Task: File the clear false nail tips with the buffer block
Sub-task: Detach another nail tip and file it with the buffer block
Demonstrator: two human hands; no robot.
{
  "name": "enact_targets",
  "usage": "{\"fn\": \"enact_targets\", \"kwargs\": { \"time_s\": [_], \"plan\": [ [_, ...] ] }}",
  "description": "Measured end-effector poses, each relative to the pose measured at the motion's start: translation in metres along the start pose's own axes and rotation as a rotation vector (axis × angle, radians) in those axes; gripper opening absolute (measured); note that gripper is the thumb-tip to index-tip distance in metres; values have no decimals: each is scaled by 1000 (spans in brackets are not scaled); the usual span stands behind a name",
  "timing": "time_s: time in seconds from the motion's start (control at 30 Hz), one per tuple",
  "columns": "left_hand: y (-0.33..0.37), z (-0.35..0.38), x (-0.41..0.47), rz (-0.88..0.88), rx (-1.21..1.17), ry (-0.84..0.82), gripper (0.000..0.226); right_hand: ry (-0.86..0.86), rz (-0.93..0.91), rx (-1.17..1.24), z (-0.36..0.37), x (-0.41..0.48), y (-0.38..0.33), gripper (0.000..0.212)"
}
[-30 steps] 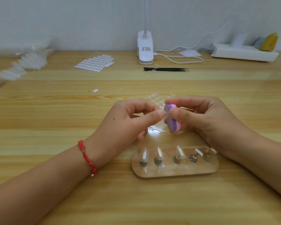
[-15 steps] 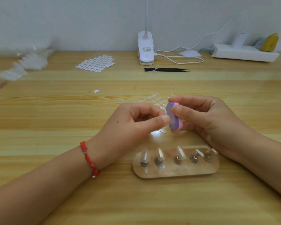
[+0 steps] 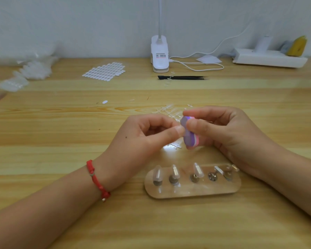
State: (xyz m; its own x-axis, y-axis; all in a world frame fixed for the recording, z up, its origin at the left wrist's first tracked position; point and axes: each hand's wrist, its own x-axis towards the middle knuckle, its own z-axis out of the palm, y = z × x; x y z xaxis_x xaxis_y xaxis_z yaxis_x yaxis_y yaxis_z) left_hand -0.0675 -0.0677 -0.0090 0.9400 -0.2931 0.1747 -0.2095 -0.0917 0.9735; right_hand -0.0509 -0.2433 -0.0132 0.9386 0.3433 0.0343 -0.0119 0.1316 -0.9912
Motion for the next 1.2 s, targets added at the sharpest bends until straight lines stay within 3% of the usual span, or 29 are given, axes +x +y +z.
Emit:
{"fn": "enact_targets", "kwargs": {
  "time_s": [0.13,0.3,0.4,0.53,0.87,1.2],
  "plan": [
    [0,-3,2,6,-84,108,15,-6,-7,-36,0,-1,2,32],
    [1,1,2,19,-11,53,9,16,-18,-7,0,-1,2,31],
    [-2,-2,3,-22,-66,181,17,-15,-28,-95,2,-3,2,28],
    [-4,-6,6,-84,-141,282,26,26,-36,-5,0,0,5,38],
    [-7,-6,7,-26,-107,241,22,-39,-92,15,2,1,6,38],
    [-4,-4,4,-16,-17,98,15,72,-50,204,0,4,6,28]
  ]
}}
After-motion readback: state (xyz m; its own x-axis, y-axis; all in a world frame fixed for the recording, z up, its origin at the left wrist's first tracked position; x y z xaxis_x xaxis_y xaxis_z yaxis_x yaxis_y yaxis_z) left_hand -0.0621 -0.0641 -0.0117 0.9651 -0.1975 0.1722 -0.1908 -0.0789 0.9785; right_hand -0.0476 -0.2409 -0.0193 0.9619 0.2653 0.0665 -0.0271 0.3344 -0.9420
